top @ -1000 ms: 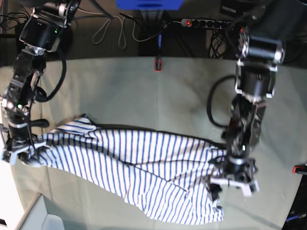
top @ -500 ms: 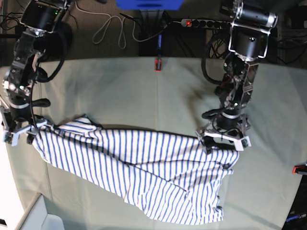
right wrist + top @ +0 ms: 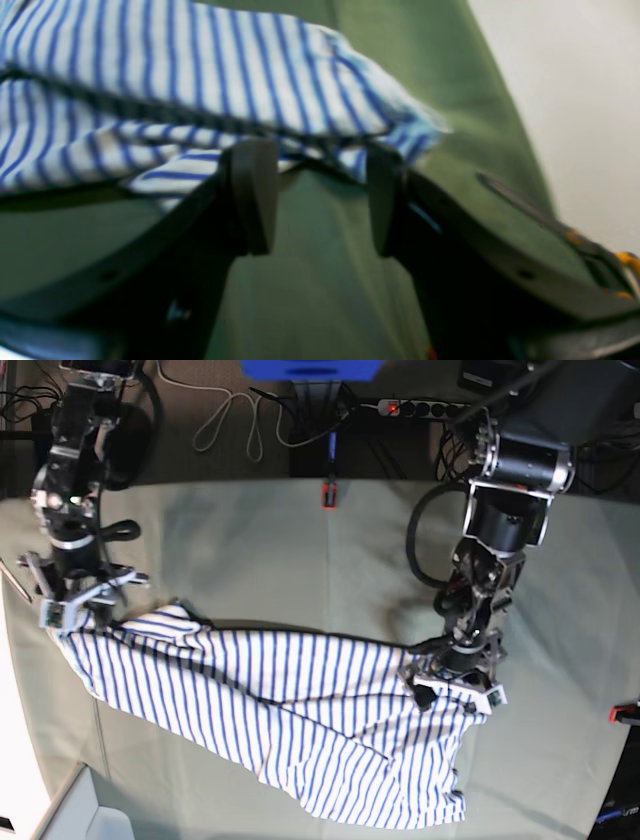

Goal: Layout the t-shirt on the table in an organized manner, then fold the t-shirt properly
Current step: 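Lift the shirt with both grippers and stretch it between them, then lower the stretched shirt onto the table with both grippers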

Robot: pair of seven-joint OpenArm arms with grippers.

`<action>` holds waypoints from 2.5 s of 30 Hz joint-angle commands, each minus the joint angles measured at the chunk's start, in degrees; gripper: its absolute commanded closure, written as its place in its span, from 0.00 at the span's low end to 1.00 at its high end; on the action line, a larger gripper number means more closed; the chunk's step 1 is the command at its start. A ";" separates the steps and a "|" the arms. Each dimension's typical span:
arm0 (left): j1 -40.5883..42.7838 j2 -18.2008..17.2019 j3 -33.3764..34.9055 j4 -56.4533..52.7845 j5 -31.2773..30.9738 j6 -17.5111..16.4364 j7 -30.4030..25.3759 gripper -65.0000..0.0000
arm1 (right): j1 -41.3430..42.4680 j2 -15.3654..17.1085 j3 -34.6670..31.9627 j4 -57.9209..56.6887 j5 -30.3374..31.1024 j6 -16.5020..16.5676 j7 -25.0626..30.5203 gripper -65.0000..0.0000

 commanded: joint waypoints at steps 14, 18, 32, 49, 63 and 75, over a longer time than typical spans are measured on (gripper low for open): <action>1.78 -2.48 -0.08 6.89 -0.21 -0.43 -0.79 1.00 | 9.53 0.36 -5.08 -18.23 -0.08 0.76 1.27 0.47; 9.87 -5.64 -0.08 21.22 -5.31 0.01 -0.62 1.00 | 9.88 0.36 -7.37 -18.58 -0.08 0.76 1.27 0.40; 22.97 -13.64 -0.08 34.67 -13.83 0.10 -0.62 1.00 | 10.32 0.36 -17.30 -22.45 -0.08 0.49 1.35 0.37; 24.28 -14.35 -0.08 37.92 -13.83 0.10 -0.62 1.00 | 9.18 0.71 -18.53 -19.72 -0.08 0.76 1.35 0.99; 37.47 -19.00 -6.85 52.34 -13.31 0.19 -0.53 1.00 | -13.33 0.71 -18.88 18.25 0.01 0.76 1.35 1.00; 45.91 -19.18 -19.69 62.97 -13.22 0.19 -0.53 0.99 | -14.82 0.36 -18.97 19.75 0.01 15.18 3.37 1.00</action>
